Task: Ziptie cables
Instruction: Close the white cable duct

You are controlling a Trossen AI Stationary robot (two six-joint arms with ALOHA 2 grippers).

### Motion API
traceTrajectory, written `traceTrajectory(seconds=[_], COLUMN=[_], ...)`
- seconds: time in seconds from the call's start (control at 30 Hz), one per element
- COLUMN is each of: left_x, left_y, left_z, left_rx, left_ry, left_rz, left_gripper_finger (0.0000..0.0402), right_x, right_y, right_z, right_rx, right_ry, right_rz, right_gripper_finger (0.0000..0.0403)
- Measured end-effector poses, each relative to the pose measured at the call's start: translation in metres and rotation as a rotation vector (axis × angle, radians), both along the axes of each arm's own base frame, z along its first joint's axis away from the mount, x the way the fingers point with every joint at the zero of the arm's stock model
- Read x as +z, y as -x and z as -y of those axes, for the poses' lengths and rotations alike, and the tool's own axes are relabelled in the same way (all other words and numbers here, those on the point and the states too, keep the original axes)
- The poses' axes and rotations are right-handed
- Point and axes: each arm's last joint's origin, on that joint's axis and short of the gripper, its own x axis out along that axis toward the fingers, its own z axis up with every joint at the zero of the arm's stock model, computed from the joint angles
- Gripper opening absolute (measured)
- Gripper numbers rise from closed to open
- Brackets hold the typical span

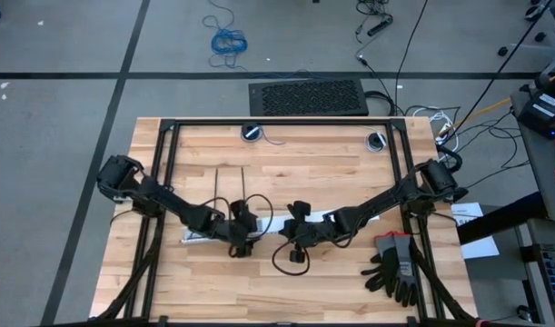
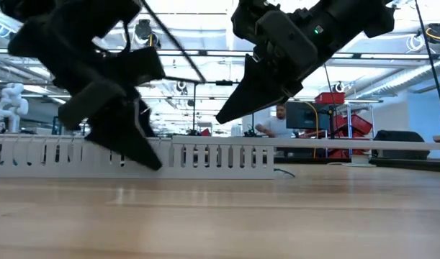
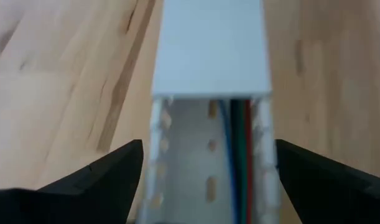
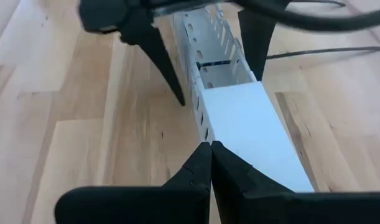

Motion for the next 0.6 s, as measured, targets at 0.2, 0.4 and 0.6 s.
traceTrajectory(seconds=[0.2,0.4,0.6], left_x=[-0.007,-0.014,-0.017], left_y=[0.009,0.018,0.02], left_z=[0.004,0.001,-0.001], left_rx=[0.017,0.069,0.079], left_ry=[-0.014,-0.043,-0.058], left_rz=[-0.001,0.001,0.029], left_gripper_finger=[0.0352,0.0352,0.0327], right_x=[0.002,-0.002,0.0], right_y=[-0.003,-0.011,-0.016], right_z=[0.006,0.03,0.048], right_rx=[-0.012,-0.018,-0.026], right_ry=[-0.006,-0.009,-0.033], right_rz=[0.02,-0.002,0.009], right_gripper_finger=[0.0,0.0,0.0])
